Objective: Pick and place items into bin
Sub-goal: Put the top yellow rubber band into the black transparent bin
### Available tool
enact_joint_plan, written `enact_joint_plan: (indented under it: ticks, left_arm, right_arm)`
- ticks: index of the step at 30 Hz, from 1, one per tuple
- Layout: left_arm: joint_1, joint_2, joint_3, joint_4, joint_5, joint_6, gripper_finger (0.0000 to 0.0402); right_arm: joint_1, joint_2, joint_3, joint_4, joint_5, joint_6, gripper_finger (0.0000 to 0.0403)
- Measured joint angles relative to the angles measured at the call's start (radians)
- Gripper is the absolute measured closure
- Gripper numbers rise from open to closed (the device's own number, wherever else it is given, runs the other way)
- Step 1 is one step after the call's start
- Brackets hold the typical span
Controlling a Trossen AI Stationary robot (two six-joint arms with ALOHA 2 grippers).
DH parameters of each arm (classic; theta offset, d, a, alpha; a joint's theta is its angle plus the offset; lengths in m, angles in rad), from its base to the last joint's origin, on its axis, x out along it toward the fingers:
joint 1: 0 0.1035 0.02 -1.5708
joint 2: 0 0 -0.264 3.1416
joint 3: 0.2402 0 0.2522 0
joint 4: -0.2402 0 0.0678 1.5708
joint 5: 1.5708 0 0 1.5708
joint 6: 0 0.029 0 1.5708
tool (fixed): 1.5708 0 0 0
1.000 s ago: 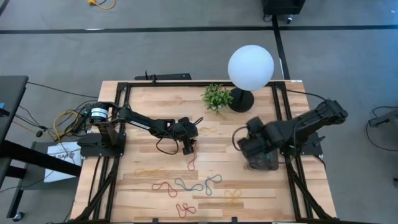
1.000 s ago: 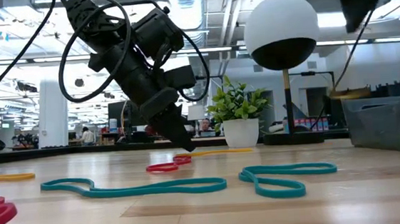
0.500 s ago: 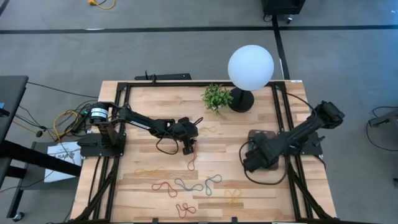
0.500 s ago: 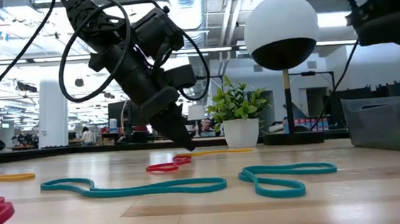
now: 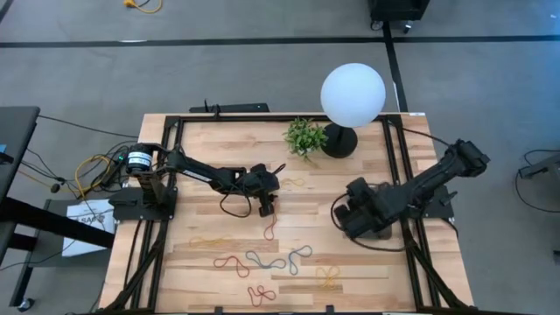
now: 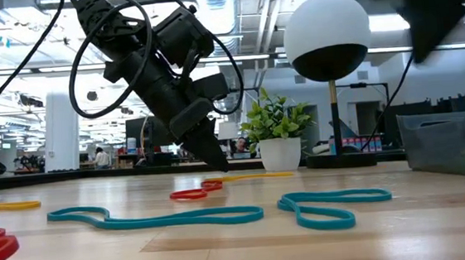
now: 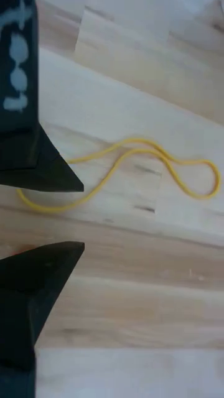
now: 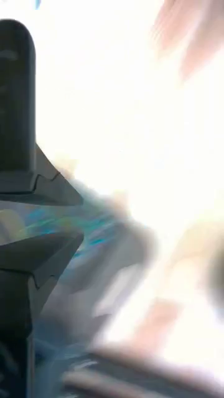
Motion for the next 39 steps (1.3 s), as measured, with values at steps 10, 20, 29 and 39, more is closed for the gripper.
enact_joint_plan:
  ticks: [10, 20, 29, 39]
  left_arm:
    - [0.025, 0.030, 0.000, 0.001, 0.009, -0.012, 0.0272]
    - [0.023, 0.092, 0.003, 0.084, -0.001, -0.007, 0.0276]
    - [0.042, 0.095, 0.003, 0.064, 0.042, 0.000, 0.0393]
    - [0.014, -0.075, -0.003, -0.004, 0.270, 0.012, 0.0401]
  right_arm:
    - [0.009, -0.011, 0.026, 0.310, 0.451, -0.291, 0.0332]
    - [-0.001, 0.117, -0.074, 0.597, 0.515, -0.421, 0.0332]
    - [-0.008, 0.075, -0.089, 0.628, 0.560, -0.560, 0.0332]
    - [-0.041, 0.140, -0.088, 0.890, 0.300, -0.884, 0.0332]
